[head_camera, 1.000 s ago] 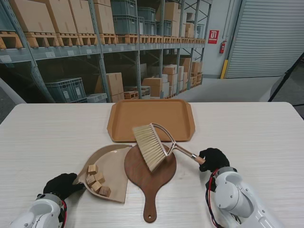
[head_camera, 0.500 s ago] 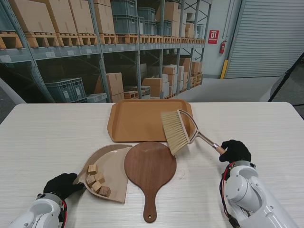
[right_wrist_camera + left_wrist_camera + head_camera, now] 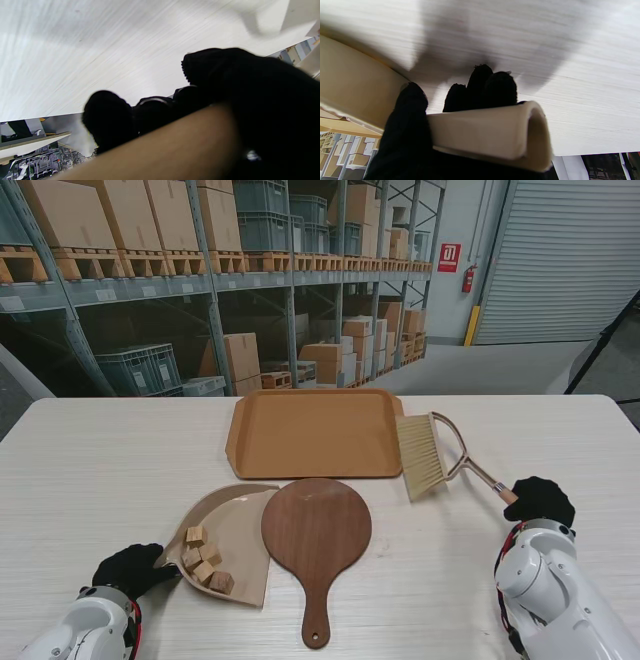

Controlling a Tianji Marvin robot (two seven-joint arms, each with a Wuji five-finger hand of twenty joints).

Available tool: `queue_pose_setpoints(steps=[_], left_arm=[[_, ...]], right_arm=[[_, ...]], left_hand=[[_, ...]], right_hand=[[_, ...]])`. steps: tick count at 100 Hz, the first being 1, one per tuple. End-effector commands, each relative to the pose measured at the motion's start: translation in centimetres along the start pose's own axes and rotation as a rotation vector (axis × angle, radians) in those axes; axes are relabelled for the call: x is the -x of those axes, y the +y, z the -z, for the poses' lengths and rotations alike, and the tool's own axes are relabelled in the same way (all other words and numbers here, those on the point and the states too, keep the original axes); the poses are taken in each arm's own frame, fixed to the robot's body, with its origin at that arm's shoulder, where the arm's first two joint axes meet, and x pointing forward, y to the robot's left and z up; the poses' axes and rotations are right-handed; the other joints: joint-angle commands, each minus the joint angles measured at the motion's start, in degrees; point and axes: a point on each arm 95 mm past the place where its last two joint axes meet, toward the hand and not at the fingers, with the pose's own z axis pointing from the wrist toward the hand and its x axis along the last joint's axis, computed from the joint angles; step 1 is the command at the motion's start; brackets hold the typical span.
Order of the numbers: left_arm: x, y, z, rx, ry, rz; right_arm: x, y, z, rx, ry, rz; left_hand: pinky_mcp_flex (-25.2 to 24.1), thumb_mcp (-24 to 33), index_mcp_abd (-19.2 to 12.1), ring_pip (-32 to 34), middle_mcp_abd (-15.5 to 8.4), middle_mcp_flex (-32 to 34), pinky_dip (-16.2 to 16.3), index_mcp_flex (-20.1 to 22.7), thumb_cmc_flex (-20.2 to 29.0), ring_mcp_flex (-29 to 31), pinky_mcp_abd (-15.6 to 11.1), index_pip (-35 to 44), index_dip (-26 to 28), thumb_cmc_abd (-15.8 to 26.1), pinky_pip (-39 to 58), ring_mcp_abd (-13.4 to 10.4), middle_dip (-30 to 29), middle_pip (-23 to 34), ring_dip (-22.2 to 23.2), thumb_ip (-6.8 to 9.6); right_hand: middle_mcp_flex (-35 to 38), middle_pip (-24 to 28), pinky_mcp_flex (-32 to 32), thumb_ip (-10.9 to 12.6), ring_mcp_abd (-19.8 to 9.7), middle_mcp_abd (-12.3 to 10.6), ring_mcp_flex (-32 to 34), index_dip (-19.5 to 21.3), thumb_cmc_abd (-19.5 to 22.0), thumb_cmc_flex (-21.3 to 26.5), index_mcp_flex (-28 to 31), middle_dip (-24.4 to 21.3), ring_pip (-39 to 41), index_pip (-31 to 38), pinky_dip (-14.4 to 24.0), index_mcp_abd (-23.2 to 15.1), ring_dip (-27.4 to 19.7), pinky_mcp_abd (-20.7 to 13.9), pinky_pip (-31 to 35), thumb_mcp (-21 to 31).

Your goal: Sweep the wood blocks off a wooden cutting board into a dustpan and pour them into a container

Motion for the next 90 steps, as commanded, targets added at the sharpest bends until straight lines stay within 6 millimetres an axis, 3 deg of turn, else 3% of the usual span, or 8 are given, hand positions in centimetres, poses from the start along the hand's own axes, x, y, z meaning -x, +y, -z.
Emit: queue_pose_setpoints(steps=[1, 35, 47, 57, 82, 90], left_arm=[[-0.1, 0.9, 0.2, 0.041, 0.003, 0.001], [-0.2, 0.9, 0.1, 0.043, 0.004, 0.0], [-0.2, 0.9, 0.1, 0.043, 0.003, 0.001], [-0.1, 0.9, 0.1, 0.044, 0.001, 0.001], [-0.1, 0.9, 0.1, 0.044, 0.001, 0.004], [-0.1, 1.0, 0.1, 0.044, 0.001, 0.005]], right_arm=[[0.9, -0.1, -0.4, -0.002, -0.027, 0.02], [2.8, -1.4, -1.4, -0.022, -0.097, 0.088], [3.1, -2.3, -1.5, -0.067, -0.117, 0.109], [3.3, -3.0, -1.7, -0.102, -0.122, 0.138], [4.1, -4.0, -2.0, -0.192, -0.086, 0.195], [4.3, -4.3, -2.0, -0.213, -0.078, 0.198]], left_hand=[[0.0, 6.6, -1.3, 1.5, -15.1, 4.2, -1.0, 6.6, 6.1, 5.9, -1.5, 0.6, -0.3, 4.0, 1.0, -8.6, 0.0, 48.0, 0.3, 0.43], [0.0, 6.6, -1.3, 1.5, -15.1, 4.2, -1.0, 6.6, 6.1, 5.9, -1.5, 0.6, -0.3, 4.1, 1.0, -8.7, 0.0, 48.0, 0.3, 0.45], [0.0, 6.6, -1.2, 1.5, -15.1, 4.2, -1.0, 6.7, 6.1, 5.9, -1.5, 0.6, -0.3, 4.1, 1.0, -8.8, 0.0, 48.0, 0.3, 0.46], [0.0, 6.5, -1.3, 1.5, -15.1, 4.2, -1.0, 6.6, 6.1, 5.9, -1.5, 0.6, -0.3, 4.0, 1.0, -8.8, 0.0, 48.0, 0.3, 0.45], [0.1, 6.5, -1.3, 1.5, -15.2, 4.2, -1.0, 6.7, 6.1, 5.9, -1.5, 0.6, -0.3, 4.1, 1.0, -8.7, 0.0, 48.0, 0.3, 0.44], [0.1, 6.5, -1.3, 1.5, -15.2, 4.2, -1.0, 6.6, 6.1, 5.9, -1.5, 0.6, -0.3, 4.2, 1.0, -8.7, 0.0, 48.0, 0.3, 0.44]], right_hand=[[5.9, 2.8, 2.1, 1.4, -4.4, -4.1, 2.4, 2.5, 6.5, 7.9, 10.6, -0.5, 1.8, 12.0, -0.5, -8.7, -0.1, 3.0, 4.7, 26.1], [5.9, 2.3, 1.8, 0.8, -4.4, -4.0, 2.4, 2.5, 6.9, 7.9, 10.5, -0.6, 1.4, 11.9, -0.4, -8.6, -0.3, 3.0, 4.6, 26.1], [5.8, 1.3, 0.7, -0.4, -3.6, -3.7, 2.4, 2.3, 7.3, 7.7, 10.1, -1.0, 0.4, 11.3, -0.4, -8.5, -0.9, 3.2, 4.2, 26.1], [5.9, -1.0, -1.1, -3.2, -2.1, -3.0, 2.5, 1.6, 8.0, 7.6, 9.4, -1.7, -1.6, 10.1, -0.2, -8.0, -2.1, 3.8, 3.5, 26.1], [2.9, -8.5, -7.9, -14.1, 2.0, -0.6, 2.6, -2.5, 11.5, 5.5, 5.7, -3.3, -12.3, 5.2, -0.4, -6.3, -6.5, 4.8, -0.9, 26.1], [1.6, -9.7, -9.5, -18.2, 2.5, -0.1, 2.7, -3.9, 9.3, 5.8, 4.4, -3.9, -15.5, 4.0, 0.2, -6.0, -7.3, 4.4, -2.2, 26.1]])
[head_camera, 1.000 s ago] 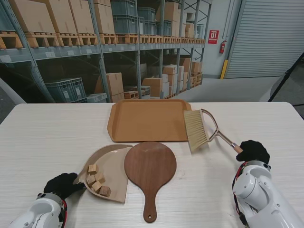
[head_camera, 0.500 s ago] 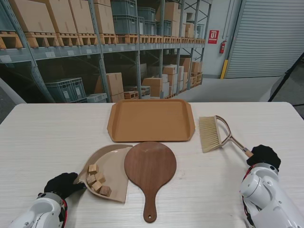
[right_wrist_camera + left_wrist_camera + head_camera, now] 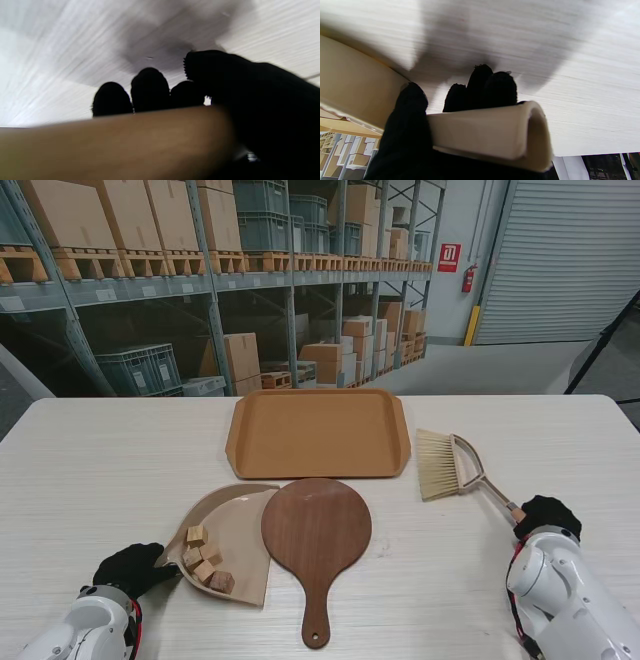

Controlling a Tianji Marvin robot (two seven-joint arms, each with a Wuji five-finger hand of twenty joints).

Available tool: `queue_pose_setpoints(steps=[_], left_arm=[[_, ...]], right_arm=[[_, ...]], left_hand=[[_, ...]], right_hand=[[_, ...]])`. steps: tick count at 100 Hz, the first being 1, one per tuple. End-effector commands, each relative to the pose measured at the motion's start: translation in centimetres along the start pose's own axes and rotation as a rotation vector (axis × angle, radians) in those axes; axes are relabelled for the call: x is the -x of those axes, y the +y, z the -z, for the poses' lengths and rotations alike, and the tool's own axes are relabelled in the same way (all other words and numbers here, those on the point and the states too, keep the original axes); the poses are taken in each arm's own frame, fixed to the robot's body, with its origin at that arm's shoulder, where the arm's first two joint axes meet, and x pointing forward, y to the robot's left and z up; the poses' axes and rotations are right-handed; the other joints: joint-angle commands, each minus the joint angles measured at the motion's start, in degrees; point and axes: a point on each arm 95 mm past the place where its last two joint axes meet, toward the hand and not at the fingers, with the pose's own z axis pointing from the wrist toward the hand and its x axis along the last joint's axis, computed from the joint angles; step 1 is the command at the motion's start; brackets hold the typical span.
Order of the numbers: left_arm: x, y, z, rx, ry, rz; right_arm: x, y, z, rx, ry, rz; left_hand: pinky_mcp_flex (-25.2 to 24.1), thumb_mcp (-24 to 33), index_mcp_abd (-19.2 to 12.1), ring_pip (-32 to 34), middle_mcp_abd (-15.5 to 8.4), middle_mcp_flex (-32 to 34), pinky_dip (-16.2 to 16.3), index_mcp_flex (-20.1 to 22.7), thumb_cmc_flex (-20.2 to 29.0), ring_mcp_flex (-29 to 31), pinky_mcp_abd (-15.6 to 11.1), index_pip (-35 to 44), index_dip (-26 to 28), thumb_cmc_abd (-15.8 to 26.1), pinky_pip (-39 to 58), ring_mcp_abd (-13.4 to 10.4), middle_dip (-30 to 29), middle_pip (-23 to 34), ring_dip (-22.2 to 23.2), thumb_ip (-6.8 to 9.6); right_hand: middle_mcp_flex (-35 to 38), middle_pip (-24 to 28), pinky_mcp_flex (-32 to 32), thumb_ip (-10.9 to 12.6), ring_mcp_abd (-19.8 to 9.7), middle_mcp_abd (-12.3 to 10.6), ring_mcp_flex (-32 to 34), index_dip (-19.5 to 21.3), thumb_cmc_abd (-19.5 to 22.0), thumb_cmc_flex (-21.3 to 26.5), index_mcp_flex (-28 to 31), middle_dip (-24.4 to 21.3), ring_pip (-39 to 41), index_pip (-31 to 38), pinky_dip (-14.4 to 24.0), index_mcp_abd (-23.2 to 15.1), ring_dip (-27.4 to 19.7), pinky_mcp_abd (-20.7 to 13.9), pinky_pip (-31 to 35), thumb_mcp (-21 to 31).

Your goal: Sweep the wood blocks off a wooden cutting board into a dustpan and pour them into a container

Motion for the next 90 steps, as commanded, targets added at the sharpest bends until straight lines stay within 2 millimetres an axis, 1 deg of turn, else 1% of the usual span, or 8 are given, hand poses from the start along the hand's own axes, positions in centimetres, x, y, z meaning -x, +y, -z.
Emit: queue_pose_setpoints(steps=[1, 24, 33, 39, 42, 64, 75, 90], left_arm=[[-0.07, 0.99, 0.15, 0.042, 0.0, 0.003], [-0.05, 0.99, 0.13, 0.041, -0.001, 0.003], [-0.05, 1.0, 0.12, 0.041, -0.001, 0.003], [-0.04, 1.01, 0.12, 0.041, -0.001, 0.003], [-0.04, 1.01, 0.12, 0.042, -0.001, 0.003], [-0.01, 1.01, 0.13, 0.042, -0.002, 0.002], [-0.01, 1.01, 0.12, 0.043, -0.001, 0.002], [0.0, 1.02, 0.07, 0.044, 0.0, 0.002]], right_arm=[[0.73, -1.46, 0.22, -0.054, -0.008, 0.017], [1.05, -1.99, 0.16, -0.107, 0.02, 0.064], [1.09, -2.08, 0.14, -0.122, 0.04, 0.09], [1.11, -2.11, 0.14, -0.132, 0.053, 0.108], [1.12, -2.13, 0.14, -0.138, 0.059, 0.117], [1.19, -2.23, 0.18, -0.169, 0.086, 0.159], [1.27, -2.18, 0.2, -0.174, 0.096, 0.175], [1.42, -2.08, 0.12, -0.166, 0.113, 0.194]], left_hand=[[0.1, 6.5, -1.3, 1.5, -15.2, 4.2, -0.9, 6.6, 6.1, 5.9, -1.5, 0.6, -0.3, 4.2, 1.0, -8.7, 0.0, 48.0, 0.3, 0.44], [0.1, 6.5, -1.3, 1.5, -15.1, 4.2, -0.9, 6.6, 6.1, 5.9, -1.5, 0.6, -0.3, 4.1, 1.0, -8.7, 0.0, 48.0, 0.4, 0.44], [0.1, 6.4, -1.3, 1.6, -15.2, 4.2, -0.9, 6.6, 6.1, 5.9, -1.5, 0.6, -0.3, 4.2, 1.0, -8.7, 0.0, 48.0, 0.4, 0.43], [0.1, 6.4, -1.3, 1.5, -15.2, 4.2, -0.9, 6.6, 6.1, 5.9, -1.6, 0.6, -0.3, 4.1, 1.0, -8.7, 0.0, 48.0, 0.4, 0.43], [0.1, 6.5, -1.3, 1.5, -15.2, 4.2, -0.9, 6.7, 6.1, 5.9, -1.6, 0.6, -0.3, 4.2, 1.0, -8.7, 0.0, 48.0, 0.3, 0.45], [0.0, 6.4, -1.2, 1.5, -15.2, 4.1, -1.0, 6.6, 6.2, 5.9, -1.5, 0.6, -0.2, 4.4, 1.0, -8.7, 0.0, 48.0, 0.3, 0.35], [0.0, 6.4, -1.2, 1.5, -15.2, 4.1, -0.9, 6.6, 6.3, 5.8, -1.5, 0.5, -0.2, 4.4, 1.0, -8.7, 0.0, 48.0, 0.3, 0.31], [0.0, 6.3, -1.2, 1.5, -15.1, 4.1, -0.9, 6.6, 6.3, 5.8, -1.5, 0.5, -0.2, 4.5, 1.0, -8.6, 0.0, 48.0, 0.4, 0.28]], right_hand=[[1.5, -7.0, -0.9, -5.7, 0.2, -2.0, 2.7, -2.3, 6.7, 5.8, 4.2, -3.8, -2.9, 4.1, 0.3, -2.7, -1.5, 3.8, -0.1, 23.3], [-3.4, -11.6, -5.3, -15.3, 1.5, -1.2, -0.4, -6.4, 0.2, 4.7, -0.8, -6.2, -11.0, -0.5, 2.3, -1.3, -2.3, 1.5, -4.7, 23.3], [-6.1, -13.6, -6.8, -17.9, 1.3, -1.2, -2.9, -11.0, -1.3, 2.9, -4.0, -6.7, -14.1, -2.0, 5.7, -1.4, -1.6, -0.5, -7.1, 23.3], [-7.8, -14.9, -7.6, -20.3, 1.0, -1.4, -4.5, -16.2, -1.9, 1.3, -6.5, -6.9, -16.8, -0.3, 14.9, -1.8, -0.6, -1.9, -11.2, 23.3], [-8.7, -15.5, -8.1, -21.3, 0.9, -1.4, -5.3, -17.2, -2.1, 0.9, -7.3, -7.1, -17.8, -0.6, 16.8, -1.8, -0.5, -2.0, -12.4, 23.3], [-13.3, -20.0, -11.5, -26.7, 0.1, -0.9, -9.5, -23.4, -2.7, -3.6, -12.2, -8.6, -24.5, -2.5, 19.5, -1.2, 1.0, -2.1, -16.7, 23.3], [-15.2, -21.8, -13.0, -27.0, -0.4, -0.7, -11.3, -25.1, -2.3, -5.6, -14.2, -9.2, -26.4, -3.9, 19.7, -0.8, 1.3, -2.1, -18.3, 21.2], [-19.2, -22.7, -15.6, -23.8, -1.6, -0.3, -14.5, -27.0, 3.0, -10.6, -17.2, -10.5, -29.5, -5.4, 20.3, -0.2, 2.6, -1.7, -20.9, 15.0]])
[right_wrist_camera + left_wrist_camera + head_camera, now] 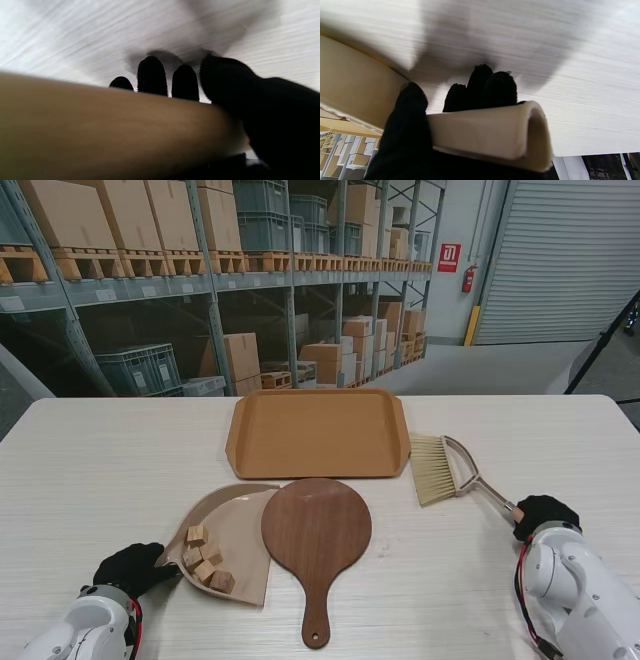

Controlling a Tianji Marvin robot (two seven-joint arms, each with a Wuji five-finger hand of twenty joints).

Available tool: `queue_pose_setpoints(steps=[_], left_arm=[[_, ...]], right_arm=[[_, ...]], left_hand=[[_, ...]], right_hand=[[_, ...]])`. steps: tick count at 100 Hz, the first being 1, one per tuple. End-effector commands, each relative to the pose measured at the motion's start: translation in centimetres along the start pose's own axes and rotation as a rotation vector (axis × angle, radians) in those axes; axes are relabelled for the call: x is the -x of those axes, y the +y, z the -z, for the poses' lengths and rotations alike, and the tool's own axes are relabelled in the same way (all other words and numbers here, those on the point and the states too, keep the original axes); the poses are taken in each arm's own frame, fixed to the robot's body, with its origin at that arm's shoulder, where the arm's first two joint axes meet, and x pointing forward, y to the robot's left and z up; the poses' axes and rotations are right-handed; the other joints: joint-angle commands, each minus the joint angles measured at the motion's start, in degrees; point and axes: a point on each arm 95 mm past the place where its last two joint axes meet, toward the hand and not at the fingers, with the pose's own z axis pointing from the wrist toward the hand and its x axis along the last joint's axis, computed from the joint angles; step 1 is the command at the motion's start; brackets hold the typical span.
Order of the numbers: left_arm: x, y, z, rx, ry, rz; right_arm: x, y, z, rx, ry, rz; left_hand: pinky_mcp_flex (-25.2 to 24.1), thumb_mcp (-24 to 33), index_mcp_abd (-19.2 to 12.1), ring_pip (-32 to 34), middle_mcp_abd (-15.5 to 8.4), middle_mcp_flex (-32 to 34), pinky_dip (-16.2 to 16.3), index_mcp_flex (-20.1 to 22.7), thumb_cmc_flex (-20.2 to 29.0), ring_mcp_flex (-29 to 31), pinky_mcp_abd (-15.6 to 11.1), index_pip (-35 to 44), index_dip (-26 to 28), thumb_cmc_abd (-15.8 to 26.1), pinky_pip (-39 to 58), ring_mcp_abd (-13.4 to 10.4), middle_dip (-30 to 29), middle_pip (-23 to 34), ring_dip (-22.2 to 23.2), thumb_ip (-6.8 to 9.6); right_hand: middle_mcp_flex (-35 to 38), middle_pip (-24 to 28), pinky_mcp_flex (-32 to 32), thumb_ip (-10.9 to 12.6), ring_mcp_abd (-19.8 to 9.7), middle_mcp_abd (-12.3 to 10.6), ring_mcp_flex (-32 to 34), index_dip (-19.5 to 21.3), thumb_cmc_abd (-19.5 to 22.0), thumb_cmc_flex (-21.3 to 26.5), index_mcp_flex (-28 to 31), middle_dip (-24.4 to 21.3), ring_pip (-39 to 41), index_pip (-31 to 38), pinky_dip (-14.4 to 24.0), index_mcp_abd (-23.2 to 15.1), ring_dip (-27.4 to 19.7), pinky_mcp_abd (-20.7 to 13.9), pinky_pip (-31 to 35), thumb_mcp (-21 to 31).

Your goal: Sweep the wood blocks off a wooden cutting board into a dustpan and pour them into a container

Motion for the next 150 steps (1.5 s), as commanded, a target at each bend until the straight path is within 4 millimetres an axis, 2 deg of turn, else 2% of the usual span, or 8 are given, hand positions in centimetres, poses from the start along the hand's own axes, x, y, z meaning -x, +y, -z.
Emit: queue_pose_setpoints(steps=[1, 10, 27, 82, 112, 116, 150], left_arm=[[0.0, 1.0, 0.1, 0.044, -0.001, 0.002], [0.0, 1.0, 0.1, 0.044, 0.0, 0.002], [0.0, 1.0, 0.1, 0.044, 0.0, 0.002], [-0.1, 1.0, 0.1, 0.045, -0.001, 0.005], [0.0, 1.0, 0.1, 0.046, -0.001, 0.005], [0.0, 1.0, 0.1, 0.046, -0.002, 0.005], [0.0, 1.0, 0.1, 0.046, -0.003, 0.005]], right_arm=[[0.6, -3.0, 0.6, -0.078, 0.0, 0.025], [0.7, -2.9, 0.5, -0.07, 0.012, 0.043], [0.9, -2.8, 0.5, -0.04, 0.034, 0.075], [1.2, -2.0, 0.6, 0.048, 0.084, 0.132], [1.1, -1.3, 1.1, 0.081, 0.104, 0.136], [1.1, -1.2, 1.2, 0.086, 0.107, 0.137], [0.9, -0.4, 1.9, 0.124, 0.132, 0.143]], left_hand=[[0.0, 6.4, -1.2, 1.5, -15.1, 4.1, -0.9, 6.6, 6.4, 5.8, -1.5, 0.5, -0.2, 4.4, 1.0, -8.6, 0.0, 48.0, 0.4, 0.28], [0.0, 6.3, -1.2, 1.5, -15.1, 4.1, -0.9, 6.6, 6.4, 5.8, -1.5, 0.5, -0.2, 4.5, 1.0, -8.6, 0.0, 48.0, 0.4, 0.27], [0.0, 6.2, -1.2, 1.5, -15.1, 4.1, -0.9, 6.6, 6.4, 5.8, -1.5, 0.5, -0.1, 4.5, 1.0, -8.6, 0.0, 48.0, 0.4, 0.26], [0.0, 6.1, -1.2, 1.5, -15.1, 4.0, -0.9, 6.6, 6.5, 5.8, -1.5, 0.5, -0.1, 4.6, 1.0, -8.6, 0.0, 48.0, 0.4, 0.28], [0.0, 6.0, -1.2, 1.5, -15.2, 4.0, -0.9, 6.6, 6.6, 5.8, -1.5, 0.5, -0.1, 4.6, 1.0, -8.7, 0.0, 48.0, 0.4, 0.3], [0.0, 6.0, -1.2, 1.5, -15.2, 4.0, -0.9, 6.6, 6.6, 5.8, -1.5, 0.5, 0.0, 4.6, 1.0, -8.7, 0.0, 48.0, 0.4, 0.29], [-0.1, 6.0, -1.2, 1.5, -15.1, 4.0, -0.9, 6.6, 6.6, 5.8, -1.5, 0.5, -0.1, 4.6, 0.9, -8.7, 0.0, 48.0, 0.4, 0.3]], right_hand=[[-6.5, -8.7, -1.8, -0.7, -2.6, -0.7, -4.9, -8.2, 1.1, -2.2, -5.0, -5.2, -10.6, -9.3, 1.8, -0.2, -2.0, -0.1, -1.4, 2.5], [-9.2, -8.7, -3.4, 0.0, -2.4, -0.7, -6.9, -8.8, 3.0, -4.4, -6.3, -6.6, -12.4, -10.9, 1.9, 0.3, -2.0, 0.1, -2.9, -1.1], [-12.6, -9.1, -5.9, 1.7, -2.4, -0.5, -9.8, -8.4, 5.9, -7.3, -7.5, -8.8, -14.4, -13.8, 2.0, 1.2, -2.3, 0.4, -5.2, -4.9], [-15.4, -9.2, -7.8, 3.3, -2.3, -0.1, -12.5, -7.4, 8.0, -9.5, -8.2, -10.1, -15.4, -15.8, 2.0, 2.1, -2.6, 0.6, -6.9, -6.7], [-17.4, -9.6, -9.4, 5.6, -2.1, 0.3, -14.5, -5.9, 11.5, -12.3, -8.9, -10.8, -16.1, -18.0, 2.1, 2.8, -2.8, 0.8, -8.0, -9.5], [-17.8, -9.6, -9.6, 6.8, -2.1, 0.4, -14.9, -4.9, 12.1, -12.7, -8.8, -10.9, -16.2, -18.8, 2.1, 3.0, -2.8, 0.7, -8.3, -10.4], [-19.4, -10.0, -10.8, 7.5, -1.9, 0.6, -16.6, -3.5, 13.5, -13.9, -10.2, -11.2, -16.8, -20.6, 2.2, 3.8, -2.9, 0.9, -9.1, -12.3]])
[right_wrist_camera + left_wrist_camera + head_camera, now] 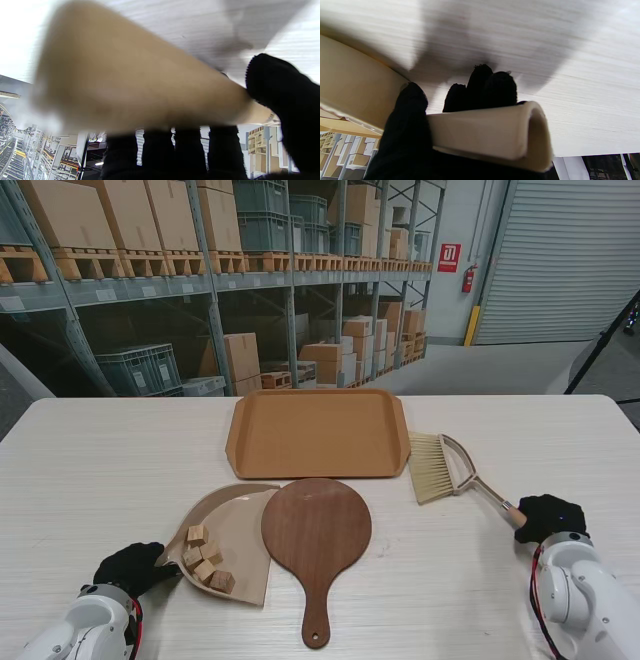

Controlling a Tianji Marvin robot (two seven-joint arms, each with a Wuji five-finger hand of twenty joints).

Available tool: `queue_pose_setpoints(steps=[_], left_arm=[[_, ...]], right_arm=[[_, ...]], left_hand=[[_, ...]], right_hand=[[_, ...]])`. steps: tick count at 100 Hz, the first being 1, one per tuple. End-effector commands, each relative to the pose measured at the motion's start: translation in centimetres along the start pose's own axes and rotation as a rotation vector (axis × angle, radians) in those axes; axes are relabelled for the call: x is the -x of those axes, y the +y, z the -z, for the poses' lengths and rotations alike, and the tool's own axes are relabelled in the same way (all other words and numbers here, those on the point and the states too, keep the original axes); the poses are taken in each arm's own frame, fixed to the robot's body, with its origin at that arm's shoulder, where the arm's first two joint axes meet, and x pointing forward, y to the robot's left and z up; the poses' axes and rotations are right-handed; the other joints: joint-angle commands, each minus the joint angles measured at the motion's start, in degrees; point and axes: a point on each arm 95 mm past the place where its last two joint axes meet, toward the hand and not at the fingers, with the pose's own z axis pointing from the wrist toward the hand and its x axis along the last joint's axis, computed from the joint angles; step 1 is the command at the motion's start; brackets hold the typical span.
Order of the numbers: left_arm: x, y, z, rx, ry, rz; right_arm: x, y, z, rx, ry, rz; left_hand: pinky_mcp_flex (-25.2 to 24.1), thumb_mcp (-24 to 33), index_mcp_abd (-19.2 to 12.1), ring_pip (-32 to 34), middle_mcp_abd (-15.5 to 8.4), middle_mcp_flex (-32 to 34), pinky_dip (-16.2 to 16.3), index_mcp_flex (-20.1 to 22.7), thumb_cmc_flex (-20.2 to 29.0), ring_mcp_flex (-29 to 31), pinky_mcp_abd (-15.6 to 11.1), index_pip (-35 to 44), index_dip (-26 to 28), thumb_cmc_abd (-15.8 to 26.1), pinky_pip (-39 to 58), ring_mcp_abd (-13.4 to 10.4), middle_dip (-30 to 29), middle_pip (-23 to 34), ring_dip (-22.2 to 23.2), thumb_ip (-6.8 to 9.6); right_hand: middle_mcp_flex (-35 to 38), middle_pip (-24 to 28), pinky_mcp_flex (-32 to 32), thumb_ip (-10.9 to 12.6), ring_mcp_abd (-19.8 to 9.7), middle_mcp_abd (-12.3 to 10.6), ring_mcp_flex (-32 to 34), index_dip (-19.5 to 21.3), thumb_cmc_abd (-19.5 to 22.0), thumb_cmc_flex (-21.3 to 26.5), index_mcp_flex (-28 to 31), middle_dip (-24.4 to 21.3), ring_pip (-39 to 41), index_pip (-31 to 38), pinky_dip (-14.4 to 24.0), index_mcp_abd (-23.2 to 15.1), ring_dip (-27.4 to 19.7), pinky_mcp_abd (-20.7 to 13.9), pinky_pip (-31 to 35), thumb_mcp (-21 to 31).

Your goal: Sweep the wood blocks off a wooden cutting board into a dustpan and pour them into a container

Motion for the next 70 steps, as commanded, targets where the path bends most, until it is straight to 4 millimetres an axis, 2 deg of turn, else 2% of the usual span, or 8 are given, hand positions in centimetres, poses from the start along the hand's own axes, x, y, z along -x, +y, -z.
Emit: queue_pose_setpoints(steps=[1, 39, 70], left_arm=[[0.0, 1.1, 0.2, 0.044, -0.004, 0.003], [0.0, 1.2, 0.3, 0.044, -0.005, 0.003], [0.1, 1.2, 0.2, 0.043, -0.006, 0.004]], right_arm=[[-0.3, -0.2, 0.4, -0.005, 0.014, 0.003], [-1.0, 1.7, 1.4, 0.069, 0.065, -0.022], [-3.8, 5.0, 2.2, 0.15, 0.197, -0.162]], left_hand=[[-0.1, 5.9, -1.2, 1.5, -15.1, 4.0, -0.9, 6.6, 6.6, 5.8, -1.5, 0.5, -0.1, 4.6, 0.9, -8.7, 0.0, 48.0, 0.4, 0.29], [-0.1, 5.9, -1.1, 1.5, -15.1, 4.1, -0.9, 6.6, 6.7, 5.7, -1.5, 0.5, 0.0, 4.6, 0.9, -8.7, 0.0, 48.0, 0.4, 0.31], [-0.1, 5.9, -1.2, 1.5, -15.1, 4.0, -0.9, 6.6, 6.6, 5.7, -1.5, 0.5, 0.0, 4.7, 0.9, -8.6, 0.0, 48.0, 0.4, 0.28]], right_hand=[[-1.7, 0.0, -1.1, 2.2, 0.0, 0.5, -2.0, -0.2, 1.3, -1.5, -1.9, -0.7, -1.0, -1.0, 1.6, 1.0, -0.5, 1.1, -1.0, 1.1], [-2.3, -0.3, -1.8, 2.3, 0.4, 1.0, -2.8, 0.3, 2.2, -2.0, -2.3, -1.0, -1.4, -2.2, 1.7, 1.7, -0.6, 1.3, -1.7, -0.2], [-2.3, -0.9, -2.1, 2.3, 0.7, 1.2, -2.8, 0.4, 4.0, -2.6, -2.5, -1.3, -2.3, -3.2, 1.7, 2.1, -1.0, 1.7, -2.2, -1.9]])
